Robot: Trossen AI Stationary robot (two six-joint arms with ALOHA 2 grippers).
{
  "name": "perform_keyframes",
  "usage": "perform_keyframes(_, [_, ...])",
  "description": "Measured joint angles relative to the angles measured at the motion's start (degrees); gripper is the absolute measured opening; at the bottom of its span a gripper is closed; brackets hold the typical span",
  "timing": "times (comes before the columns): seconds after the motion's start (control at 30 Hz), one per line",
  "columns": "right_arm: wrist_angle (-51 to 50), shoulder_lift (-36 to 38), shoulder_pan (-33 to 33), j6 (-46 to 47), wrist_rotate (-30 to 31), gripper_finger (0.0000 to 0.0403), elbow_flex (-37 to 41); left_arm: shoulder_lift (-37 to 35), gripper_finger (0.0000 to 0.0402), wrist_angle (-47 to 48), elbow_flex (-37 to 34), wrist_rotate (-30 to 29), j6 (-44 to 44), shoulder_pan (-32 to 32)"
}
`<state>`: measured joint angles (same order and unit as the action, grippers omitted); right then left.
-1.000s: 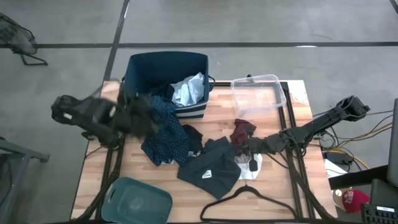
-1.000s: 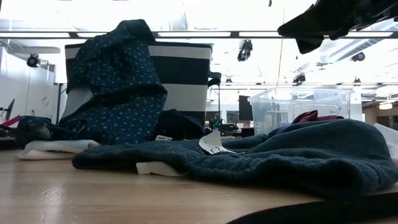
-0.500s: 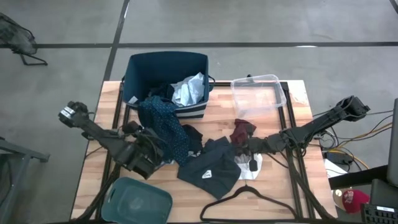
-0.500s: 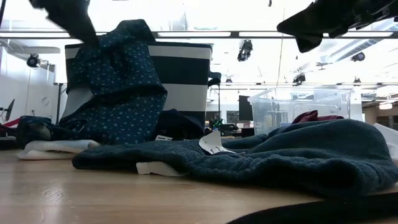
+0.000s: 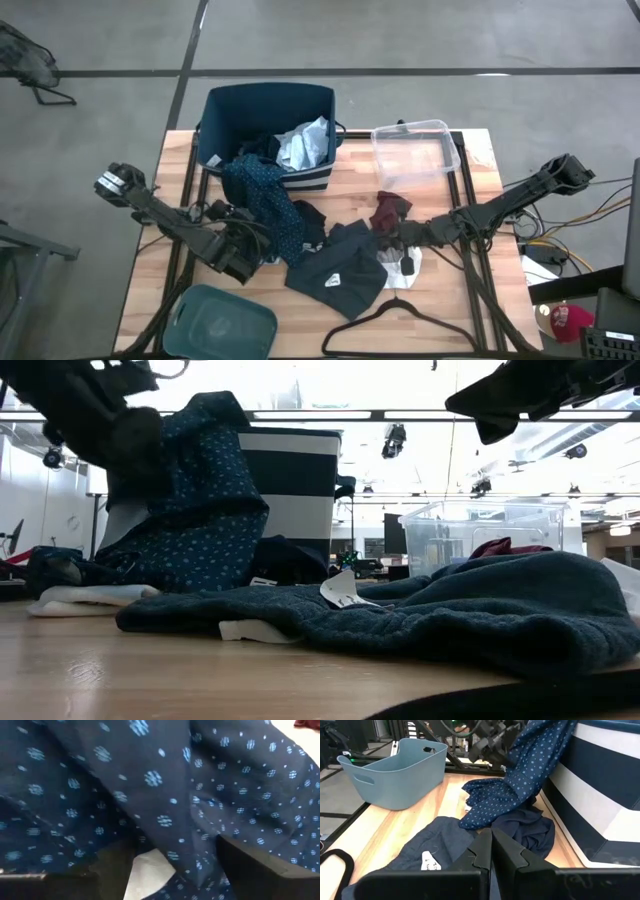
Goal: Pick & Place Cloths
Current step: Put the blue polo shirt into the blue laundry organizer
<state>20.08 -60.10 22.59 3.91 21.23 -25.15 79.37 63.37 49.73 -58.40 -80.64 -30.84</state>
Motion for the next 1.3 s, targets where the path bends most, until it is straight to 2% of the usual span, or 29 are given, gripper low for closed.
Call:
perform_keyframes(0.13, [0.1,0.0,0.0,0.1,0.0,0.0008,0.1,0.0,0.0285,-6.1,-2.7,0.0,5.7,2.8])
perform_keyframes(0.33, [0.3,0.0,0.0,0.2,0.1,0.0008,0.6,0.0,0.0282,-9.3,-4.1,0.1,12.0,6.8])
perform_keyframes(0.43, [0.3,0.0,0.0,0.2,0.2,0.0008,0.9,-0.1,0.0258,-11.2,-4.1,0.3,14.9,7.7])
perform_keyframes(0.53, [0.3,0.0,0.0,0.4,1.6,0.0008,1.0,-0.1,0.0203,-12.7,-4.1,0.7,17.7,8.5])
perform_keyframes(0.7, [0.4,0.0,0.0,0.6,3.0,0.0008,1.0,-0.1,0.0054,-12.9,-4.1,2.9,21.5,9.6])
perform_keyframes(0.77, [0.4,0.0,0.0,0.6,3.0,0.0008,1.0,-0.1,0.0019,-13.2,-4.1,2.8,23.6,9.6])
perform_keyframes(1.0, [0.4,0.0,0.0,0.6,3.0,0.0008,1.0,-0.4,0.0011,-13.9,-0.4,2.5,30.3,8.5])
perform_keyframes(1.3, [0.4,0.0,0.0,0.6,3.0,0.0008,1.0,-1.0,0.0011,-13.8,11.8,-4.5,44.5,5.6])
